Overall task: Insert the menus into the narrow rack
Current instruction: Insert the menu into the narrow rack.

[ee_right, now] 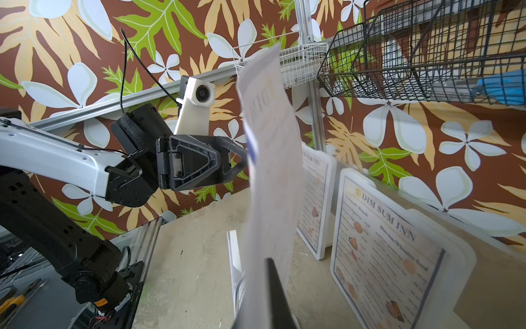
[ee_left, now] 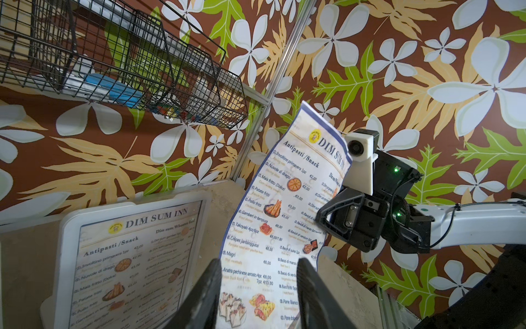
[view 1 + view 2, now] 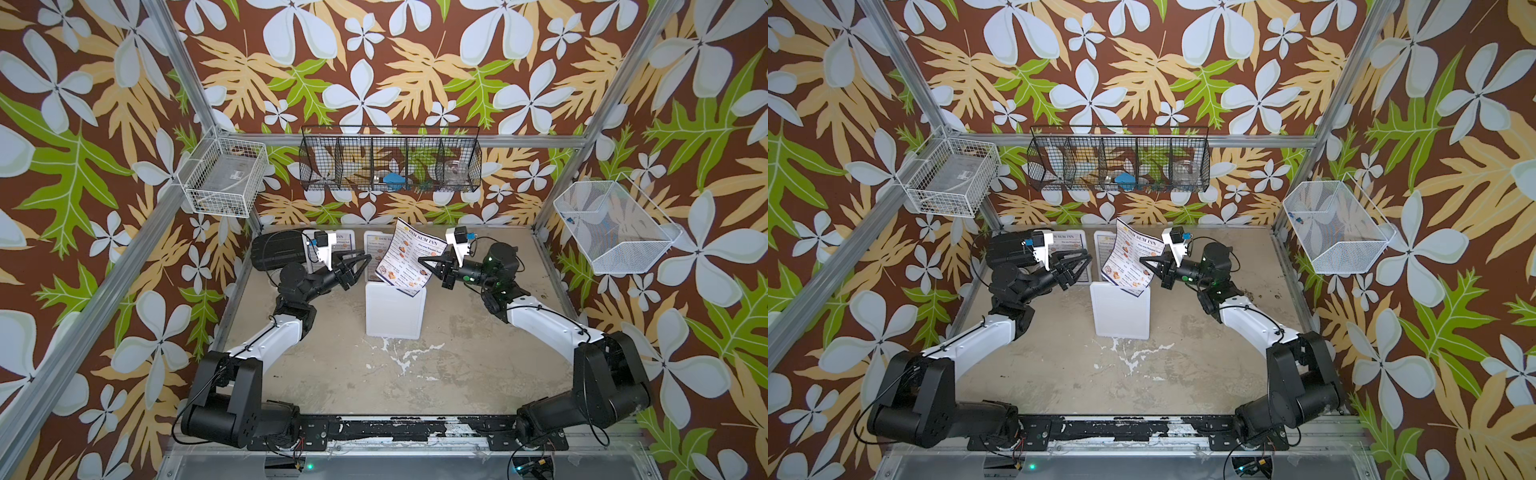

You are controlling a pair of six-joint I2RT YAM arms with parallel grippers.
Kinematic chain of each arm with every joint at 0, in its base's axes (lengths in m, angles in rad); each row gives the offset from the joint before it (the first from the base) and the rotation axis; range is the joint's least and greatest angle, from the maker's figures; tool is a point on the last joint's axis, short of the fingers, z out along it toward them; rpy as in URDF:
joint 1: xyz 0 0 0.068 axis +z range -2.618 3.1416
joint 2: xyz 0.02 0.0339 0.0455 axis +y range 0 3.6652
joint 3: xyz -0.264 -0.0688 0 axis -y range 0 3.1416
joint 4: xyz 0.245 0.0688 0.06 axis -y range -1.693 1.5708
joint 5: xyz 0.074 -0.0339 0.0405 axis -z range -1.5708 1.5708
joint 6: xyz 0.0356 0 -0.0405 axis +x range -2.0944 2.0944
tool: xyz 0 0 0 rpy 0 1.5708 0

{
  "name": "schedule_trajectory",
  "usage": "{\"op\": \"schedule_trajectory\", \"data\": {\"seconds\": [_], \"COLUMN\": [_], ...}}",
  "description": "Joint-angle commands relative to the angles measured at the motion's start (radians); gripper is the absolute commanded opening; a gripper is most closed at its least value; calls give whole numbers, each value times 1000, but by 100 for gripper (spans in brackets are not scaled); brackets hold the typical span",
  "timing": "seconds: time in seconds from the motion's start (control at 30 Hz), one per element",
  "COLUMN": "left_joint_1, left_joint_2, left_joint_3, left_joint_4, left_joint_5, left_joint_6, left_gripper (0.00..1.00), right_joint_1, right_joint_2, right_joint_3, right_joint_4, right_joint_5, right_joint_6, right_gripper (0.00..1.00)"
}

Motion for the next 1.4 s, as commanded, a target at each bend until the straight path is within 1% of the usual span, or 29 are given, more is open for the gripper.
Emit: {"op": "schedule_trajectory", "data": {"seconds": [0.0, 0.17, 0.23, 0.33, 0.5, 0.53, 0.6, 0.67, 0.7, 0.8, 0.83, 0.93, 1.03, 1.13, 1.37], "left_joint_1": [0, -2, -3, -4, -3, -3, -3, -3, -4, -5, -6, -6, -7, -6, -7], "left_joint_2": [-5, -1, 1, 4, 13, 14, 17, 17, 14, 11, 9, 12, 13, 16, 12], "left_joint_3": [-4, -1, 0, 1, 1, 1, 2, 2, 1, 0, -1, -1, 0, 1, -4], "left_joint_4": [19, 27, 27, 27, 34, 35, 37, 37, 39, 40, 40, 40, 40, 40, 41], "left_joint_5": [8, 23, 23, 23, 31, 33, 37, 39, 39, 38, 39, 38, 38, 40, 41], "left_joint_6": [11, 8, 9, 10, 11, 11, 8, 9, 8, 10, 10, 12, 13, 14, 15], "left_gripper": [46, 46, 46, 46, 46, 46, 46, 46, 46, 46, 46, 46, 46, 46, 46], "right_joint_1": [0, 1, 1, 1, 0, 0, 0, 0, 0, 0, 0, 1, 0, 0, -14], "right_joint_2": [0, 37, 41, 32, 7, 6, 8, 15, 21, 50, 63, 92, 110, 122, 143], "right_joint_3": [19, 71, 66, 26, -15, -20, -25, -21, -17, -1, 6, 22, 29, 32, 50], "right_joint_4": [-27, -55, -13, 107, 151, 156, 168, 164, 162, 176, 192, 245, 305, 348, 331], "right_joint_5": [-27, -72, -118, -196, -208, -207, -206, -195, -186, -187, -192, -221, -256, -287, -296], "right_joint_6": [-54, -69, -47, 17, 31, 35, 46, 47, 46, 67, 85, 133, 188, 232, 249], "right_gripper": [0, 0, 0, 0, 0, 2, 12, 19, 21, 22, 21, 11, 4, 0, 0]}}
